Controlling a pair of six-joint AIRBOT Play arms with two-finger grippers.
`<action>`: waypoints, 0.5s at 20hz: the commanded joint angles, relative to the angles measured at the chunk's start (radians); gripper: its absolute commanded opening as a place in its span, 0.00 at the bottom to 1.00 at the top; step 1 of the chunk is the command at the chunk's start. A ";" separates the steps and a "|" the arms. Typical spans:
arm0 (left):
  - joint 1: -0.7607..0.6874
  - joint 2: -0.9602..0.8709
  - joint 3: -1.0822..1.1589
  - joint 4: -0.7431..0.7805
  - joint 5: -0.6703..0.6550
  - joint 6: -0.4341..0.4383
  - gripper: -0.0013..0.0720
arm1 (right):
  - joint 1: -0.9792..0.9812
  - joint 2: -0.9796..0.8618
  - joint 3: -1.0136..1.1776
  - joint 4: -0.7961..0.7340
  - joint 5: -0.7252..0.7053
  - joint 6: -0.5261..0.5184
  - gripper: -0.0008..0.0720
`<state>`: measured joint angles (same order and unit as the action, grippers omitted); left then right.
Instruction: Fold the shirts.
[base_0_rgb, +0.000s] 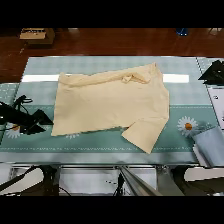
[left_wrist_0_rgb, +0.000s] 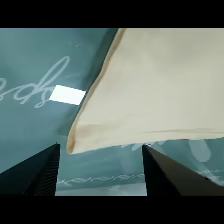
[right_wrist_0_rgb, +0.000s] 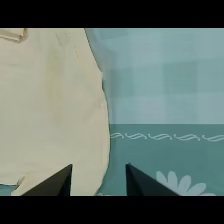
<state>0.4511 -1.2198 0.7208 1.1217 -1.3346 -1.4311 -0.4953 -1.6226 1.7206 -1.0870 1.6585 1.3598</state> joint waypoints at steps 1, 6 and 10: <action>0.003 -0.011 -0.094 -0.086 0.109 0.010 0.86 | -0.006 0.008 -0.034 0.028 -0.026 -0.015 0.61; 0.001 -0.071 -0.122 -0.097 0.134 0.032 0.86 | -0.006 0.008 -0.034 0.046 -0.020 -0.016 0.61; -0.051 -0.092 -0.122 -0.248 0.231 0.033 0.21 | -0.006 0.021 -0.034 0.068 -0.019 -0.015 0.61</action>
<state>0.4294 -1.2968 0.6041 0.9653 -1.1831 -1.4017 -0.5011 -1.6096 1.6882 -1.0325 1.6371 1.3449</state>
